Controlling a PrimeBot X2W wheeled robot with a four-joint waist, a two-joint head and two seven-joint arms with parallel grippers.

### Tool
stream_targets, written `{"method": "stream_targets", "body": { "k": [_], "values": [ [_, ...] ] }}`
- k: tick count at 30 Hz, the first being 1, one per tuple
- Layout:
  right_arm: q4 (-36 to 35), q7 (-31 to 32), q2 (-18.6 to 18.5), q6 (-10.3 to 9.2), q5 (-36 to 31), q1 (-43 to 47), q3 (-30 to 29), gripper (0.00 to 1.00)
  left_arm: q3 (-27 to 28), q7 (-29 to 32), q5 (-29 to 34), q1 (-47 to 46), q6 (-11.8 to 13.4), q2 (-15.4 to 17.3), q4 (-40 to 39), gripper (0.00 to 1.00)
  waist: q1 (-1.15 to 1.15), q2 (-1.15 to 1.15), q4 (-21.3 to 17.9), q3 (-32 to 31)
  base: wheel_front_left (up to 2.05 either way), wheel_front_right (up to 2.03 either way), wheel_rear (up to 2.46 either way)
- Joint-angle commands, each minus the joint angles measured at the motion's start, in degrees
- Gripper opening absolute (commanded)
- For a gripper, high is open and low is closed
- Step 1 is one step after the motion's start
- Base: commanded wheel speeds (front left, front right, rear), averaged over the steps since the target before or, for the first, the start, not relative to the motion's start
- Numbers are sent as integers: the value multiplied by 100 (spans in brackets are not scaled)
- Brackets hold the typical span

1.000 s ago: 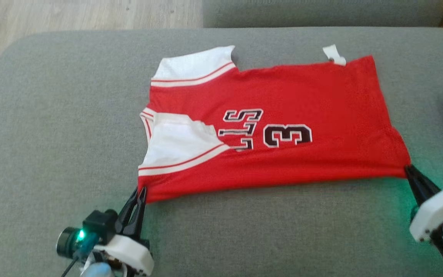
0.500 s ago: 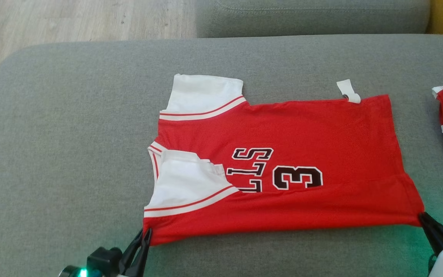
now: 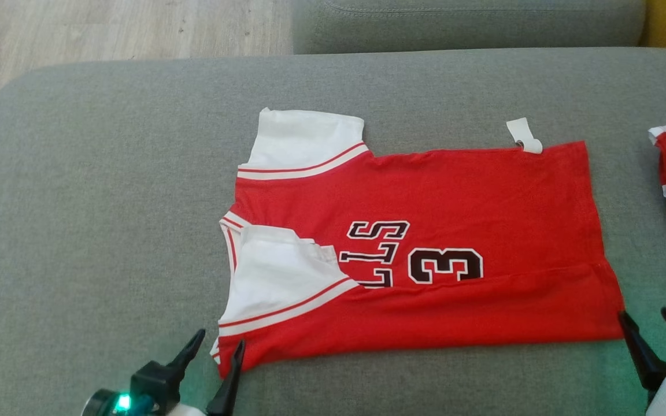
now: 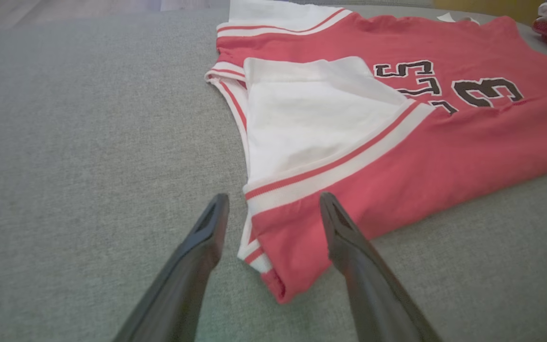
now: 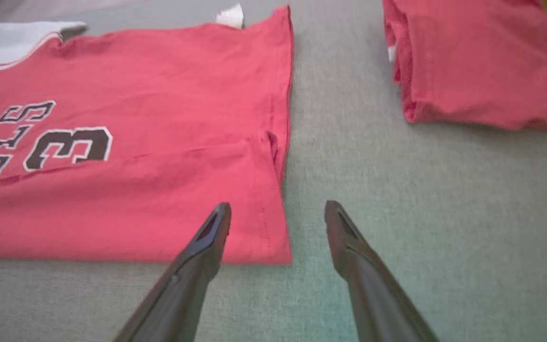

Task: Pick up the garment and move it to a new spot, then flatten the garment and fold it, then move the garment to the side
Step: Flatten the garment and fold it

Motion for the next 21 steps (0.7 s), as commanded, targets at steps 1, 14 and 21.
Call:
{"method": "stream_targets", "body": {
  "k": [1,14,21],
  "values": [
    [-248,-108,-142,37,-62,-121,61,100,182,-16,75,-319,21,158,-225,100,0,0,-17,13,0,0,0],
    [-580,-738,-231,37,-422,-1106,709,100,451,1020,106,-3289,-803,741,-103,100,0,0,-310,859,0,0,0],
    [-584,-917,-294,37,-470,-1626,896,100,63,1995,-128,-5495,-1080,799,1253,100,0,0,-531,1493,0,0,0]
  ]
}}
